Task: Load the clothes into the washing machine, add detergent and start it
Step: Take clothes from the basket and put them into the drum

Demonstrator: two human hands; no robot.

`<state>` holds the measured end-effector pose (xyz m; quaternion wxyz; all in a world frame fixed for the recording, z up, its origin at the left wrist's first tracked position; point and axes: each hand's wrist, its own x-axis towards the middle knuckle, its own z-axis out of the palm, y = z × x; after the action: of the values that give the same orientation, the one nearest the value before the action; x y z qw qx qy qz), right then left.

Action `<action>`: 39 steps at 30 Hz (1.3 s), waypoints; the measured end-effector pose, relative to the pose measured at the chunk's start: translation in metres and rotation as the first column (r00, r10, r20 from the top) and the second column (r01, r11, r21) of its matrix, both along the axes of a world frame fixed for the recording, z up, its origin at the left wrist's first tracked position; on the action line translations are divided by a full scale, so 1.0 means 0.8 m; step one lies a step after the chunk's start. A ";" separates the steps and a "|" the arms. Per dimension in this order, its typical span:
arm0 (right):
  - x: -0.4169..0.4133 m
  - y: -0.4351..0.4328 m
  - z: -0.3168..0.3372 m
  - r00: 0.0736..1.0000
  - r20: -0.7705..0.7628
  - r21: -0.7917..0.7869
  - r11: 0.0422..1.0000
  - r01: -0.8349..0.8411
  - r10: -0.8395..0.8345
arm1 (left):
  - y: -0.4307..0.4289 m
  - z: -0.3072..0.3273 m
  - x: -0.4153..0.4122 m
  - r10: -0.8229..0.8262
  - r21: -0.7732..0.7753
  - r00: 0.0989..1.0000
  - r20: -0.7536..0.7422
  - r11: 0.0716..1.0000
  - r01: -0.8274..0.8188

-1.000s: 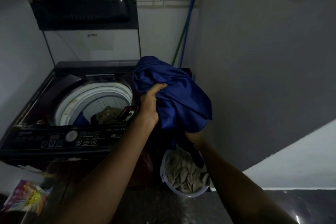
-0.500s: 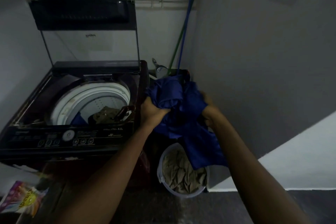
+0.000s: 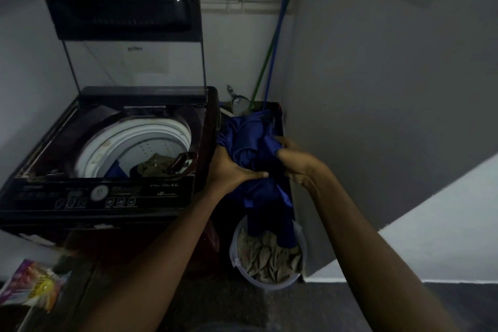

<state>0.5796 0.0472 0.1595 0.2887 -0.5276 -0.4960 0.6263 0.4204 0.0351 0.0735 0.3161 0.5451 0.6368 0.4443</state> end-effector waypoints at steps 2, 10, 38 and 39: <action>0.003 0.001 0.006 0.997 -0.073 0.024 0.999 -0.022 0.024 | -0.009 0.010 0.009 0.080 0.034 0.995 0.053 0.996 -0.082; 0.055 0.017 -0.002 0.931 -0.317 0.129 0.981 -0.147 0.182 | 0.009 0.034 0.009 0.271 0.020 0.881 0.388 0.953 -0.303; -0.106 0.058 -0.023 0.937 -0.323 0.041 0.987 0.157 -0.135 | 0.049 0.043 -0.118 0.218 0.040 0.866 0.451 0.964 -0.264; -0.124 0.065 -0.023 0.940 -0.315 0.058 0.986 0.158 -0.132 | 0.057 0.045 -0.139 0.217 0.031 0.872 0.440 0.966 -0.255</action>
<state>0.4803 0.0988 0.1410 0.4298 -0.4457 -0.4297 0.6573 0.3094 0.0807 0.1091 0.3686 0.3643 0.5924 0.6168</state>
